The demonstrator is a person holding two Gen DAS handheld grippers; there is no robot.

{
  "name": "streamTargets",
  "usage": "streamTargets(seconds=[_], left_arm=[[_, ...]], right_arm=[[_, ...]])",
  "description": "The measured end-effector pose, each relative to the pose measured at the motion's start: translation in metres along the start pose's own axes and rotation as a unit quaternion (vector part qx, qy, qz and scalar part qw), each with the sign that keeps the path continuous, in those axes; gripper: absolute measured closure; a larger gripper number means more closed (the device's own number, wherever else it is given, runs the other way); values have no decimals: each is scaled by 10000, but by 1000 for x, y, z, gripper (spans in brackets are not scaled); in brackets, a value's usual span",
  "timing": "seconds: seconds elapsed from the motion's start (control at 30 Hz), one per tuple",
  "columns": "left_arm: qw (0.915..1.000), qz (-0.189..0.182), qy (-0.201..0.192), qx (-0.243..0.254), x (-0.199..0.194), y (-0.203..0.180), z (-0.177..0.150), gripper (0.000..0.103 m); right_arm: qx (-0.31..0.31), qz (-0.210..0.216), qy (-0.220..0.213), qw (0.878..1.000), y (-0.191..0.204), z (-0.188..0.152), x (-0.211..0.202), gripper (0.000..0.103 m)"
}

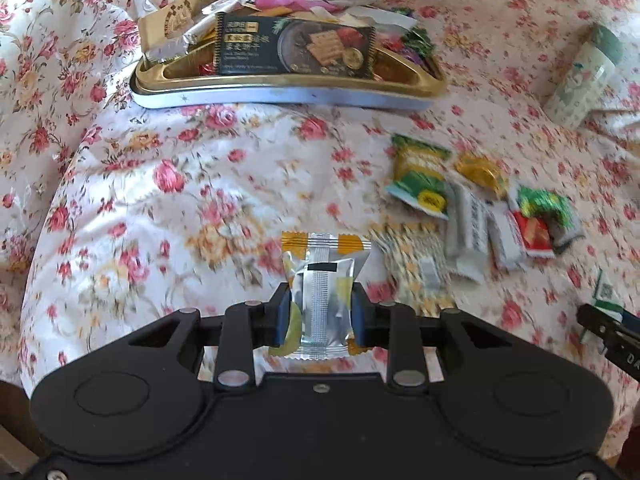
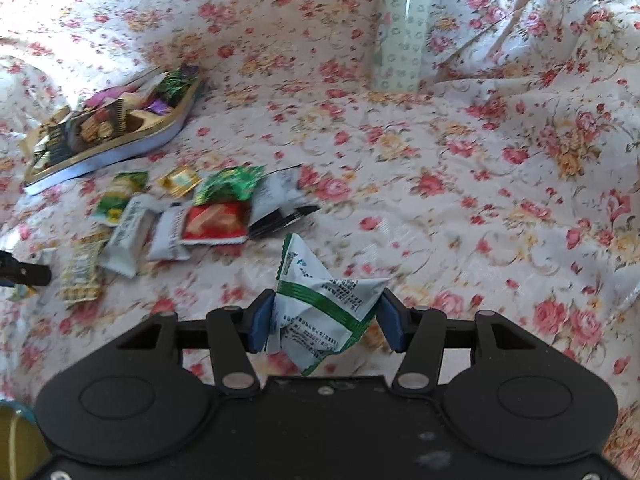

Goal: Organize snacks
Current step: 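Lift both held packets and carry them toward the gold tray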

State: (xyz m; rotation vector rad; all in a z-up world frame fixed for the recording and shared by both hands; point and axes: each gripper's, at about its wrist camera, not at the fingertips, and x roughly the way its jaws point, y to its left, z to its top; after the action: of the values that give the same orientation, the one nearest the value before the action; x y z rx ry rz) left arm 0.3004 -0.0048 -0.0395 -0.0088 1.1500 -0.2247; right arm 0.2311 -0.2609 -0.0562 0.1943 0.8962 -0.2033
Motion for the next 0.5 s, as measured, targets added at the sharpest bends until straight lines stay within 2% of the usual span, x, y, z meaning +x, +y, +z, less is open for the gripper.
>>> streamTargets(seconds=[0.5], left_arm=[[9988,-401,226,139,-55,-33,-57,64]], right_arm=[[-40,709,339,9969,22,-32,-55,46]])
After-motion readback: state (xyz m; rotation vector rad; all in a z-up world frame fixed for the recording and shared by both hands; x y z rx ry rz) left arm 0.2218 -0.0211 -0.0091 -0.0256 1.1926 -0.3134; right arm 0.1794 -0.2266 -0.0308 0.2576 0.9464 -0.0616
